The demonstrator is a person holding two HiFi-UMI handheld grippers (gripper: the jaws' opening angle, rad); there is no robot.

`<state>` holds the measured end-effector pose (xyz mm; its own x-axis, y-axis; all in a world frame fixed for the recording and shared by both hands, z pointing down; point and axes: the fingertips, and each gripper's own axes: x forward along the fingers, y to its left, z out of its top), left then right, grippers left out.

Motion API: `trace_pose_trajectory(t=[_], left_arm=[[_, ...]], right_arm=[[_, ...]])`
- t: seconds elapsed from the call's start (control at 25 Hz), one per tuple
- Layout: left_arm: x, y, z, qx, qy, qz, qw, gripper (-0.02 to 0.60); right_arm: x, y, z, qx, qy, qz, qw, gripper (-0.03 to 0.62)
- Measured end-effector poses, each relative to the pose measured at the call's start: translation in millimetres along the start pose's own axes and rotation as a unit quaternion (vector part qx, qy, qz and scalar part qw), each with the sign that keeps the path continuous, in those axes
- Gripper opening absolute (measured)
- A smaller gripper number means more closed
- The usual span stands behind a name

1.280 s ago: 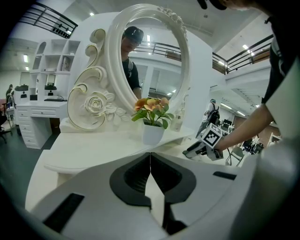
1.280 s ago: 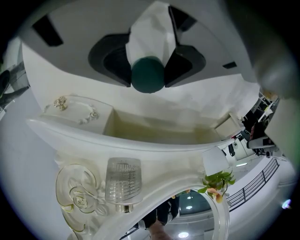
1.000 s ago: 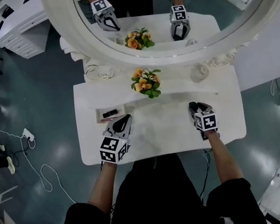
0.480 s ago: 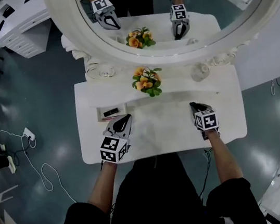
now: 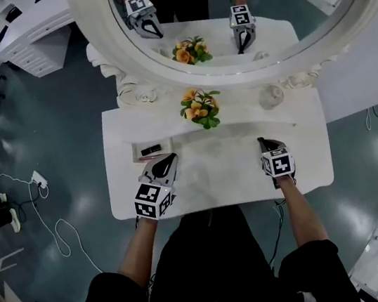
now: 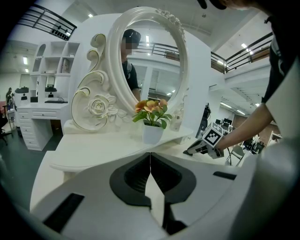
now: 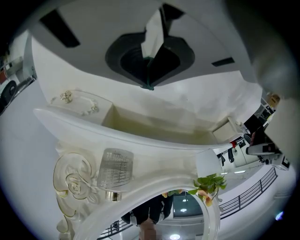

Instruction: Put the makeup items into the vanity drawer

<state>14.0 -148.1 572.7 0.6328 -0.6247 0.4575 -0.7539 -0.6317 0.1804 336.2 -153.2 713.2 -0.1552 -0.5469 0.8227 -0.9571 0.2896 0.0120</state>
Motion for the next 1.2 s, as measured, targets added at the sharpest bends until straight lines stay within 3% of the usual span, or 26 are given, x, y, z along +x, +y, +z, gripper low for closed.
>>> trace_pose_trajectory(t=[0.36,0.76,1.2], left_arm=[[-6,0,2,0.001,-0.011,0.000,0.9999,0.021],[-21,9,8,0.004,-0.028,0.011,0.9995,0.021],[-52,28,8,-0.007,-0.052,0.044,0.9976,0.021]], right_arm=[[-14,6,11,-0.020,-0.019,-0.003,1.000,0.025],[-56,24,55,-0.055,-0.074,0.000,0.996,0.025],[-64,80,99,-0.096,-0.110,0.044,0.988,0.025]])
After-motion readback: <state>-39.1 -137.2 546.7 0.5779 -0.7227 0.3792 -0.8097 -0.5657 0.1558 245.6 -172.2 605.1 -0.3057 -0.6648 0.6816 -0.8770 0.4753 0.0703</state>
